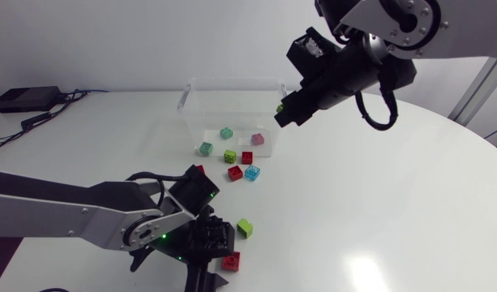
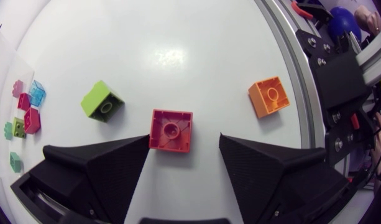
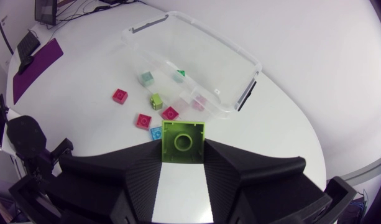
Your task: Place the duplo bricks in the container
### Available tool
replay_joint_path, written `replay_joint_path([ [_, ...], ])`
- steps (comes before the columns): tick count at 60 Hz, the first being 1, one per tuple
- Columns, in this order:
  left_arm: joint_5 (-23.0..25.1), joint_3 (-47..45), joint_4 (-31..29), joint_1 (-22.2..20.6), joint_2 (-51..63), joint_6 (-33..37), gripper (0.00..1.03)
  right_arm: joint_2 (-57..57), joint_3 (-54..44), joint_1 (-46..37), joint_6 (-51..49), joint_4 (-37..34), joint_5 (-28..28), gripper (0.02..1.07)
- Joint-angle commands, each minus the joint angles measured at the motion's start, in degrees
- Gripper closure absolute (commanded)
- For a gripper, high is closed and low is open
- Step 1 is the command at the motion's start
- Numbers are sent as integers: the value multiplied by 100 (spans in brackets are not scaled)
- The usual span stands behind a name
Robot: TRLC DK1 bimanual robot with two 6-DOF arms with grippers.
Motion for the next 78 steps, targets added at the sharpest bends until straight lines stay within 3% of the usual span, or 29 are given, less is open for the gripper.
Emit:
replay_joint_path([
  [1,90,-76,109,-93,160,144,26,263,285,-74,-53,57,21,72],
  [8,125,-137,285,-233,248,117,29,589,610,-91,-26,154,12,72],
  [15,222,-155,364,-242,398,65,60,1019,1058,-170,-35,259,-32,72],
  [17,248,-172,408,-216,406,47,70,1151,1181,-188,-35,286,-32,72],
  [18,274,-190,425,-207,415,38,80,1239,1260,-197,-26,321,-49,72],
  [32,274,-471,425,-136,64,38,82,1916,1849,-320,-35,497,-172,72],
  [43,283,-629,249,250,-710,47,82,2390,2333,-399,-53,541,-225,72],
  [61,450,-207,-673,1498,-2028,399,82,3023,2992,-487,-88,541,-286,71],
  [76,767,399,-911,2333,-2450,478,82,3682,3748,-566,-96,391,-330,70],
  [78,802,496,-911,2421,-2459,469,82,3797,3897,-584,-96,321,-330,65],
])
